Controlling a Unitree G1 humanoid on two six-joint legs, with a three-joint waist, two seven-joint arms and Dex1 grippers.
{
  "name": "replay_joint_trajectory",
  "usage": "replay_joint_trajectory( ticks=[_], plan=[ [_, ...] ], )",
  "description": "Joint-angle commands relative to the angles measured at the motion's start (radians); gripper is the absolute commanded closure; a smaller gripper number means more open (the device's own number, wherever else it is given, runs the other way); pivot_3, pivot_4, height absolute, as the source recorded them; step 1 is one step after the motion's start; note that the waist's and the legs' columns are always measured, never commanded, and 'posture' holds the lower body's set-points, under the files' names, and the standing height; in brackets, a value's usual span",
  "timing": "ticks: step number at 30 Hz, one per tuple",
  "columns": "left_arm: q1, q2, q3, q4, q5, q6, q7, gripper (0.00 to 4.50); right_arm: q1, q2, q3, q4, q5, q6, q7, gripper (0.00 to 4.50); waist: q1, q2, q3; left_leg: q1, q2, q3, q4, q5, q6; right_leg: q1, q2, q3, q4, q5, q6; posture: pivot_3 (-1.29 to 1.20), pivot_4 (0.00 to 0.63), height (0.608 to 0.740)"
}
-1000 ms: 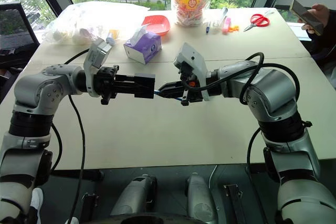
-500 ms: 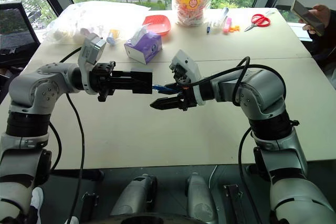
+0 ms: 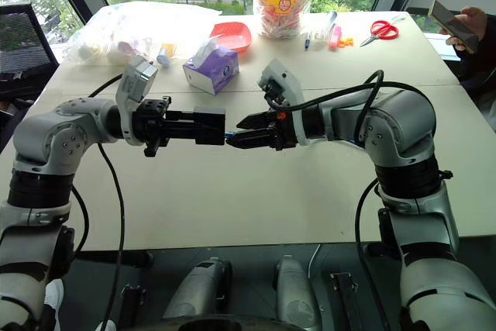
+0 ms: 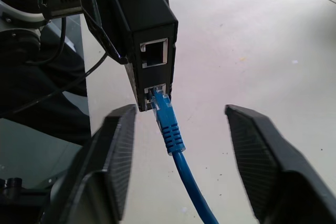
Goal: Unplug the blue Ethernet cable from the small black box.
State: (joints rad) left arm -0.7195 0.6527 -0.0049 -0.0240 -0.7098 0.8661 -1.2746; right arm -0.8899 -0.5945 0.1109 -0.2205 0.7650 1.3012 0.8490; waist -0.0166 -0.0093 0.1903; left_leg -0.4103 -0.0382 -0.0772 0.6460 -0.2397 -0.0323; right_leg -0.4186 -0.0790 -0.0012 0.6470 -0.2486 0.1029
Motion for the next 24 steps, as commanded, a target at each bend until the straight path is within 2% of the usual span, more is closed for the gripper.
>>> replay_joint_trajectory(
  ticks=[1,13,16,17,24],
  plan=[
    [-0.014,0.008,0.016,-0.03,-0.017,-0.014,-0.003,4.0,-0.022,0.002,-0.022,-0.016,0.018,-0.002,-0.003,3.04,0.0,0.0,0.0,0.0,0.0,0.0,0.0,0.0,0.0,0.0,0.0,0.0,0.0,0.0,0.0,0.0,0.15,0.74],
    [-0.013,0.012,0.014,-0.024,-0.016,-0.018,-0.008,4.0,-0.019,0.019,-0.016,-0.029,0.035,0.008,-0.019,3.04,0.0,0.0,0.0,0.0,0.0,0.0,0.0,0.0,0.0,0.0,0.0,0.0,0.0,0.0,0.0,0.0,0.15,0.74],
    [-0.013,0.012,0.014,-0.024,-0.016,-0.018,-0.009,4.0,-0.019,0.021,-0.016,-0.029,0.038,0.007,-0.02,3.94,0.0,0.0,0.0,0.0,0.0,0.0,0.0,0.0,0.0,0.0,0.0,0.0,0.0,0.0,0.0,0.0,0.15,0.74],
    [-0.014,0.012,0.014,-0.024,-0.016,-0.019,-0.008,4.0,-0.019,0.021,-0.016,-0.028,0.039,0.007,-0.02,4.42,-0.001,0.0,0.0,0.0,0.0,0.0,0.0,0.0,0.0,0.0,0.0,0.0,0.0,0.0,0.0,0.0,0.15,0.74],
    [-0.001,0.022,0.01,-0.032,-0.015,-0.018,-0.016,4.0,-0.023,0.016,-0.016,-0.021,0.039,0.014,-0.021,4.47,0.0,0.0,0.0,0.0,0.0,0.0,0.0,0.0,0.0,0.0,0.0,0.0,0.0,0.0,0.0,0.0,0.15,0.74]
  ],
)
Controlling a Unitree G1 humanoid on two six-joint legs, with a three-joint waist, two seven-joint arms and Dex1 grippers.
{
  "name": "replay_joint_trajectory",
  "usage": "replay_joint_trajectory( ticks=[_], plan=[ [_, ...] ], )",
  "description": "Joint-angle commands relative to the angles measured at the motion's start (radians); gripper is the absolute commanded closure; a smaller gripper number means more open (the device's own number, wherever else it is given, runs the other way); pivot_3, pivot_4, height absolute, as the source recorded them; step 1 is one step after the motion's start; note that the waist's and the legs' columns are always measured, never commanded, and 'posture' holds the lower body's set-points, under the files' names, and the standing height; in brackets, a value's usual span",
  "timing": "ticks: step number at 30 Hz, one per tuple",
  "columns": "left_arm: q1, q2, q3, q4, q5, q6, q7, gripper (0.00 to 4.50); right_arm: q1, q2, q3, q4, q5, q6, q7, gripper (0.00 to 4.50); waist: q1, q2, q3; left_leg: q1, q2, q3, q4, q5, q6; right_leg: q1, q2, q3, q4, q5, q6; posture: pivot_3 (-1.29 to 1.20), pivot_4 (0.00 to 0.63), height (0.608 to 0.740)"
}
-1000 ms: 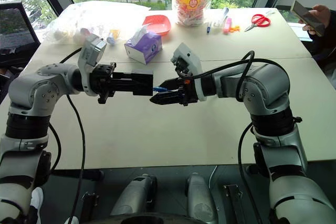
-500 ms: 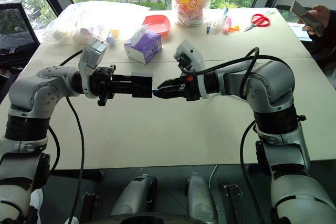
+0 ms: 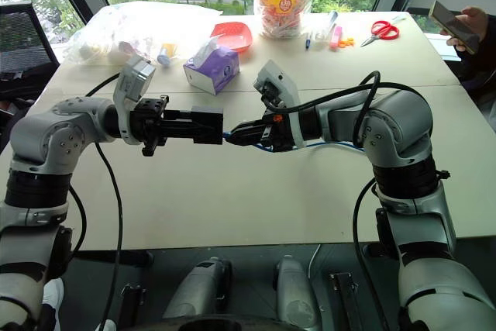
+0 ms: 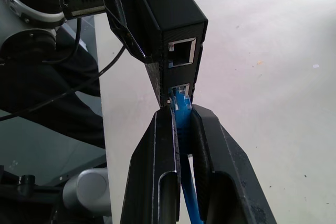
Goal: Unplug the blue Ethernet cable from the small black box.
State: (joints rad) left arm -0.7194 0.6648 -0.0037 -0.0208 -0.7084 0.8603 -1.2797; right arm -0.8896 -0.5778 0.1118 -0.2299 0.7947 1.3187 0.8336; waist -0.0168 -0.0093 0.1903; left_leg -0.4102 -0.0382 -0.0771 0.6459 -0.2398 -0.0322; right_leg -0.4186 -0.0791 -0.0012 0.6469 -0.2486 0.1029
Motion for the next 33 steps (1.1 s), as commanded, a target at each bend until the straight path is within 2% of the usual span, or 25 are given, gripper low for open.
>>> replay_joint_trajectory(
  ticks=[1,8,13,16,19,21,24,29,32,33],
  plan=[
    [0.002,0.013,0.007,-0.037,-0.015,-0.014,-0.014,4.0,-0.022,-0.003,-0.018,-0.011,0.008,-0.004,-0.005,4.47,0.0,0.0,0.0,0.0,0.0,0.0,0.0,0.0,0.0,0.0,0.0,0.0,0.0,0.0,0.0,0.0,0.15,0.74],
    [0.045,0.075,-0.004,-0.047,0.008,-0.036,-0.062,4.0,0.004,-0.056,-0.025,-0.004,0.002,-0.004,0.014,4.47,-0.001,0.0,0.0,0.0,0.0,0.0,0.0,0.0,0.0,0.0,0.0,0.0,0.0,0.0,0.0,0.0,0.15,0.74],
    [0.056,0.12,-0.003,-0.016,0.017,-0.057,-0.096,4.0,0.045,-0.139,0.004,0.03,-0.026,-0.042,0.06,4.47,0.003,0.0,0.0,0.0,0.0,0.0,0.0,0.0,0.0,0.0,0.0,0.0,-0.001,0.0,0.0,0.0,0.15,0.74],
    [0.056,0.131,-0.001,0.001,0.031,-0.072,-0.103,4.0,0.076,-0.193,0.037,0.073,-0.081,-0.1,0.095,4.47,0.003,0.0,0.0,0.0,0.0,0.001,0.0,0.0,0.0,0.0,0.0,0.0,-0.001,0.0,-0.001,0.0,0.15,0.74],
    [0.057,0.128,-0.016,0.024,0.073,-0.12,-0.096,4.0,0.095,-0.214,0.096,0.134,-0.226,-0.244,0.053,4.47,0.002,0.0,0.0,0.0,0.0,0.001,0.0,0.0,0.001,0.0,-0.001,0.0,-0.002,0.0,0.0,0.0,0.15,0.74],
    [0.06,0.098,-0.027,0.038,0.116,-0.182,-0.066,4.0,0.091,-0.162,0.113,0.221,-0.346,-0.37,-0.051,4.47,-0.003,-0.001,0.0,0.0,0.0,0.002,0.0,0.0,0.001,0.0,0.0,0.0,-0.002,0.0,0.0,0.0,0.15,0.74],
    [0.064,0.0,-0.059,0.085,0.224,-0.334,0.038,4.0,0.055,-0.03,0.092,0.419,-0.478,-0.522,-0.236,4.47,-0.002,-0.001,0.0,0.0,0.001,0.003,0.0,0.0,0.0,-0.001,0.0,0.001,-0.001,0.0,0.0,0.0,0.15,0.74],
    [0.07,-0.157,-0.103,0.184,0.352,-0.53,0.176,4.0,0.035,0.099,0.072,0.633,-0.595,-0.665,-0.369,4.47,0.006,-0.001,0.0,-0.002,-0.001,0.004,0.0,0.0,0.0,-0.003,-0.001,0.002,0.0,0.0,0.0,0.0,0.15,0.74],
    [0.073,-0.248,-0.126,0.253,0.416,-0.633,0.244,4.0,0.05,0.145,0.042,0.666,-0.621,-0.667,-0.427,3.31,0.007,-0.001,0.0,-0.005,-0.001,0.003,0.0,0.0,0.0,-0.005,-0.002,0.002,-0.001,0.001,0.0,0.0,0.15,0.74],
    [0.076,-0.26,-0.13,0.266,0.428,-0.655,0.243,4.0,0.054,0.15,0.031,0.66,-0.627,-0.666,-0.438,2.76,0.006,-0.001,0.0,-0.007,-0.001,0.003,0.001,0.0,0.0,-0.007,-0.002,0.002,-0.001,0.001,0.0,0.0,0.15,0.74]
  ],
)
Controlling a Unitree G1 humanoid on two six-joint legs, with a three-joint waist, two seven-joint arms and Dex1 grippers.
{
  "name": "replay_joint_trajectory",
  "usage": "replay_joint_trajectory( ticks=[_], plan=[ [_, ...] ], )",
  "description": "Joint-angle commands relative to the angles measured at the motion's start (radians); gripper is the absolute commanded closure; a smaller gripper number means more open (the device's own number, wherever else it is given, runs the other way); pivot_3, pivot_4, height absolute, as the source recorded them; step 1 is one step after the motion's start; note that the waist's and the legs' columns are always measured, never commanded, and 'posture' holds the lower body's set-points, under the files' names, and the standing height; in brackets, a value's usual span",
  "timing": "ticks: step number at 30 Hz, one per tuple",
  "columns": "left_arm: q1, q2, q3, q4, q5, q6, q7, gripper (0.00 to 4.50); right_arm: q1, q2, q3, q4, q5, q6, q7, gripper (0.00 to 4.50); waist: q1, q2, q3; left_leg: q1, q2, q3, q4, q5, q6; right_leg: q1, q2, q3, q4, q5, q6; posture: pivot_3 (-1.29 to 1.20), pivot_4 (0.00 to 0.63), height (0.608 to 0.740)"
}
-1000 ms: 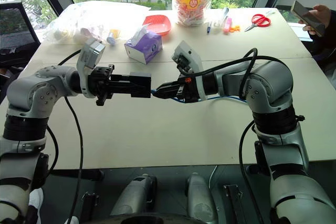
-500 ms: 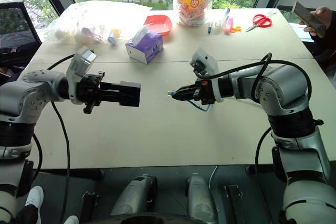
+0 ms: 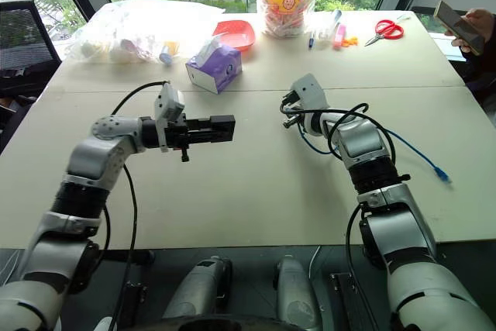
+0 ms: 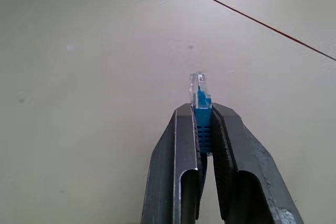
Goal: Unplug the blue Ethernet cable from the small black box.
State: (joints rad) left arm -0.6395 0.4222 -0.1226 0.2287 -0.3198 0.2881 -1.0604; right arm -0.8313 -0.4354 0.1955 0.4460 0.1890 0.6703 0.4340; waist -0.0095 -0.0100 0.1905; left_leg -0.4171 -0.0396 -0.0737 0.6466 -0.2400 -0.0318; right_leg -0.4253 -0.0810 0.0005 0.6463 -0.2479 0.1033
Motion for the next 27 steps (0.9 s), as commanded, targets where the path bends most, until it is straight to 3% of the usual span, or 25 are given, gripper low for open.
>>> replay_joint_trajectory(
  ticks=[1,5,11,14,18,19,22,24,26,27],
  plan=[
    [-0.006,-0.034,-0.014,0.043,0.055,-0.113,0.036,4.0,0.004,0.008,-0.072,-0.042,-0.016,0.0,-0.046,2.32,-0.003,0.0,0.0,-0.001,0.0,0.0,0.0,0.0,0.0,-0.001,0.0,0.0,0.0,0.0,0.0,0.0,0.15,0.74],
    [-0.025,-0.1,-0.013,0.166,0.09,-0.201,0.086,4.0,0.059,-0.004,-0.16,-0.214,0.022,0.126,-0.073,0.23,-0.003,0.0,0.0,-0.001,0.0,0.0,0.0,0.0,0.0,-0.002,0.001,0.0,0.001,0.0,0.0,0.0,0.15,0.74],
    [-0.049,-0.159,-0.001,0.296,0.117,-0.257,0.133,4.0,0.154,-0.042,-0.251,-0.534,0.079,0.34,-0.081,0.23,-0.004,0.0,0.0,-0.001,0.0,0.0,0.001,0.0,0.0,-0.002,0.001,-0.001,0.002,0.0,0.0,0.0,0.15,0.74],
    [-0.052,-0.189,0.004,0.411,0.147,-0.329,0.183,4.0,0.258,-0.074,-0.318,-0.792,0.197,0.529,-0.027,0.23,0.004,0.001,-0.001,0.0,0.0,0.0,0.001,0.0,0.001,-0.001,0.002,-0.001,0.003,0.0,0.0,0.0,0.15,0.74],
    [-0.039,-0.191,0.0,0.484,0.169,-0.397,0.174,4.0,0.325,-0.087,-0.362,-0.958,0.303,0.682,0.008,0.23,0.001,0.001,-0.001,0.0,0.0,-0.003,0.002,0.0,0.001,0.001,0.001,-0.002,0.002,0.0,0.0,0.0,0.15,0.74],
    [-0.036,-0.188,-0.001,0.491,0.171,-0.404,0.169,2.98,0.328,-0.088,-0.368,-0.97,0.31,0.697,0.006,0.17,-0.001,0.001,-0.001,0.0,0.0,-0.003,0.002,0.0,0.001,0.002,0.001,-0.002,0.002,0.0,0.0,0.0,0.15,0.74],
    [-0.03,-0.177,0.003,0.504,0.174,-0.415,0.152,1.76,0.328,-0.09,-0.382,-0.985,0.325,0.726,-0.004,0.17,-0.004,0.001,-0.001,0.007,0.0,-0.002,0.002,0.001,0.003,0.008,0.001,-0.002,0.001,0.0,0.0,0.0,0.15,0.74],
    [-0.024,-0.166,0.009,0.498,0.172,-0.416,0.139,0.69,0.327,-0.092,-0.391,-0.986,0.333,0.738,-0.006,0.17,-0.004,0.001,-0.001,0.01,0.001,-0.003,0.002,0.001,0.003,0.012,0.002,-0.003,0.0,0.0,0.0,0.0,0.15,0.74],
    [-0.017,-0.152,0.014,0.488,0.169,-0.409,0.127,0.1,0.327,-0.095,-0.398,-0.986,0.34,0.746,-0.006,0.17,-0.005,0.001,-0.001,0.01,0.001,-0.004,0.002,0.001,0.003,0.012,0.002,-0.003,0.0,0.0,0.0,0.0,0.15,0.74],
    [-0.015,-0.148,0.015,0.485,0.169,-0.406,0.124,0.1,0.326,-0.097,-0.4,-0.986,0.343,0.747,-0.008,0.17,-0.005,0.001,-0.001,0.01,0.001,-0.004,0.002,0.001,0.003,0.012,0.002,-0.003,0.0,0.0,0.0,0.0,0.15,0.74]
  ],
)
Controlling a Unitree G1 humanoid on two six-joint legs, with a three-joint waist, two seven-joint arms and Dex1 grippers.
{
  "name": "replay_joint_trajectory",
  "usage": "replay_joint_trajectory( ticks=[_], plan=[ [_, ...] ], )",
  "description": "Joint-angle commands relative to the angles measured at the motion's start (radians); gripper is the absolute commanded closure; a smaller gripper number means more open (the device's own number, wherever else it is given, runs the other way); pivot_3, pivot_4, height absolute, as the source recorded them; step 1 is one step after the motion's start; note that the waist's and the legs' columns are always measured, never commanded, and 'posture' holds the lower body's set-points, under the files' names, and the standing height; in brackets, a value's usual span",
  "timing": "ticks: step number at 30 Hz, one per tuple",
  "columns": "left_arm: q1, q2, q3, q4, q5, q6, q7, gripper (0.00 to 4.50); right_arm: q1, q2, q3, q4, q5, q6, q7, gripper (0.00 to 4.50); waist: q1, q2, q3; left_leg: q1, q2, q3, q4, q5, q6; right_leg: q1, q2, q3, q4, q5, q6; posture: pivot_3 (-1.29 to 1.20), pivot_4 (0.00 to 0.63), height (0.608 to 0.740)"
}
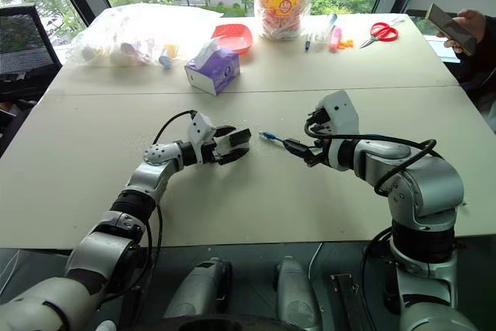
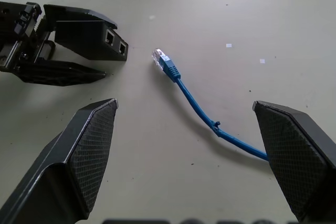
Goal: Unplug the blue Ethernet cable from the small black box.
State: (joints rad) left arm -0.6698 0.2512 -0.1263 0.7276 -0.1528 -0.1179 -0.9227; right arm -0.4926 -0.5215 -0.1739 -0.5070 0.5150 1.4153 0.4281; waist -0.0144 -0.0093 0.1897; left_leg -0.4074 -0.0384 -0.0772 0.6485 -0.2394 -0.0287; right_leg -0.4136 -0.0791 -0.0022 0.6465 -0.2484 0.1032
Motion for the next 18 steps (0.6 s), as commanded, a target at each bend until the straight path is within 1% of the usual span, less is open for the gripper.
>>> replay_joint_trajectory(
  ticks=[1,4,11,16,18],
  plan=[
    [0.019,0.03,0.02,-0.022,-0.001,0.004,-0.023,0.1,-0.012,-0.014,-0.032,-0.032,0.02,0.003,-0.001,0.17,0.0,0.0,0.0,0.0,0.0,0.0,0.0,0.0,0.0,0.0,0.0,0.0,0.0,0.0,0.0,0.0,0.15,0.74],
    [0.038,0.068,0.035,-0.077,-0.023,0.037,-0.057,0.1,-0.009,-0.038,-0.034,-0.028,0.028,-0.003,0.009,0.17,0.0,0.0,0.0,0.0,0.0,0.0,-0.001,0.0,0.0,0.0,0.0,0.0,0.0,0.0,0.0,0.0,0.15,0.74],
    [0.066,0.185,0.091,-0.248,-0.103,0.207,-0.123,0.1,0.01,-0.095,-0.041,-0.028,0.051,-0.013,0.038,0.17,0.002,0.0,0.0,-0.001,0.0,-0.001,-0.001,0.0,0.0,-0.001,0.0,0.0,0.0,0.0,0.0,0.0,0.15,0.74],
    [0.096,0.281,0.116,-0.411,-0.168,0.35,-0.193,0.1,0.031,-0.136,-0.043,-0.041,0.08,-0.021,0.068,0.17,0.003,0.0,0.0,-0.001,0.0,0.0,-0.001,0.0,0.0,-0.001,-0.001,0.0,-0.002,0.0,0.0,0.0,0.15,0.74],
    [0.104,0.3,0.122,-0.453,-0.184,0.385,-0.205,0.1,0.033,-0.145,-0.045,-0.042,0.089,-0.023,0.076,0.17,0.002,0.0,0.0,-0.002,0.0,0.0,-0.002,0.0,0.0,-0.001,-0.002,0.0,-0.002,0.0,0.0,0.0,0.15,0.74]
  ],
)
